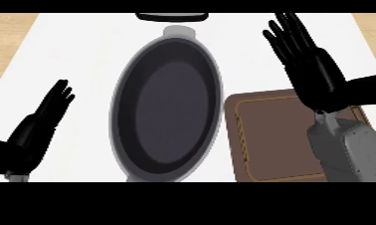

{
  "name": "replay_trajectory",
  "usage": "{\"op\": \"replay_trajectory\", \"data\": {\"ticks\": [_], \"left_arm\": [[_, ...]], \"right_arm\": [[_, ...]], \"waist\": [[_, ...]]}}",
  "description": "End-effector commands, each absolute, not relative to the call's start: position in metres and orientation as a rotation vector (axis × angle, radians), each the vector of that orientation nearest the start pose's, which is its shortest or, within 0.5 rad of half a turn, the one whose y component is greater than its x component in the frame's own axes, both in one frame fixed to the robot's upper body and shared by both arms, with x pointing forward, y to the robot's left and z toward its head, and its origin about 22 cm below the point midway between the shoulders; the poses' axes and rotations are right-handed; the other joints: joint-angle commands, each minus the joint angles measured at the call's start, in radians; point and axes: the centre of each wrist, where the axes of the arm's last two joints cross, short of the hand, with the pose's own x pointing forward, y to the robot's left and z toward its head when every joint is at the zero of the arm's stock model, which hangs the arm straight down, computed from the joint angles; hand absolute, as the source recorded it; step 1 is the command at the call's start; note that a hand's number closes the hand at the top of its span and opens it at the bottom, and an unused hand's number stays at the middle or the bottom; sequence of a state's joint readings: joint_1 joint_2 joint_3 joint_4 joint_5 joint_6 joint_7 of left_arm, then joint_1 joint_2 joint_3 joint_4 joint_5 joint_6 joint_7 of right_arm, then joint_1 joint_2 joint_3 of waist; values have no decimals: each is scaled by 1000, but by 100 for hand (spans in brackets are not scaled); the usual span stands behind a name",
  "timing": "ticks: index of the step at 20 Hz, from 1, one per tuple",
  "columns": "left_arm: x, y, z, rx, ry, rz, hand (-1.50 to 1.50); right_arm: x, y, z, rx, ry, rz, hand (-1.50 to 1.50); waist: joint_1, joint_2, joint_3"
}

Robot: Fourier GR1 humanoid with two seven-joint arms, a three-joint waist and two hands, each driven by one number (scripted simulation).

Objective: Pick the cupcake from the tray and place it in the pot

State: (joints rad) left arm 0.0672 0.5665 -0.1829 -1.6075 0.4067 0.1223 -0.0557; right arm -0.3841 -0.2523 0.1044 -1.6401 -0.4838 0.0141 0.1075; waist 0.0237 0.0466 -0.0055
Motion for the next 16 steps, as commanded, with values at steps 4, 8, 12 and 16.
{"op": "replay_trajectory", "data": {"ticks": [4,8,12,16], "left_arm": [[223,356,25,437,-1386,-136,0],[207,384,12,535,-1237,-66,0],[216,373,12,546,-1162,-24,0],[240,361,24,541,-1146,-48,0]], "right_arm": [[289,-273,79,15,-1664,199,150],[285,-352,103,-692,-1691,184,150],[252,-333,54,-912,-1780,140,-150],[208,-317,36,-1022,-1769,200,-150]], "waist": [[-53,-45,7],[-132,-42,-2],[-108,-50,8],[-77,-51,5]]}}
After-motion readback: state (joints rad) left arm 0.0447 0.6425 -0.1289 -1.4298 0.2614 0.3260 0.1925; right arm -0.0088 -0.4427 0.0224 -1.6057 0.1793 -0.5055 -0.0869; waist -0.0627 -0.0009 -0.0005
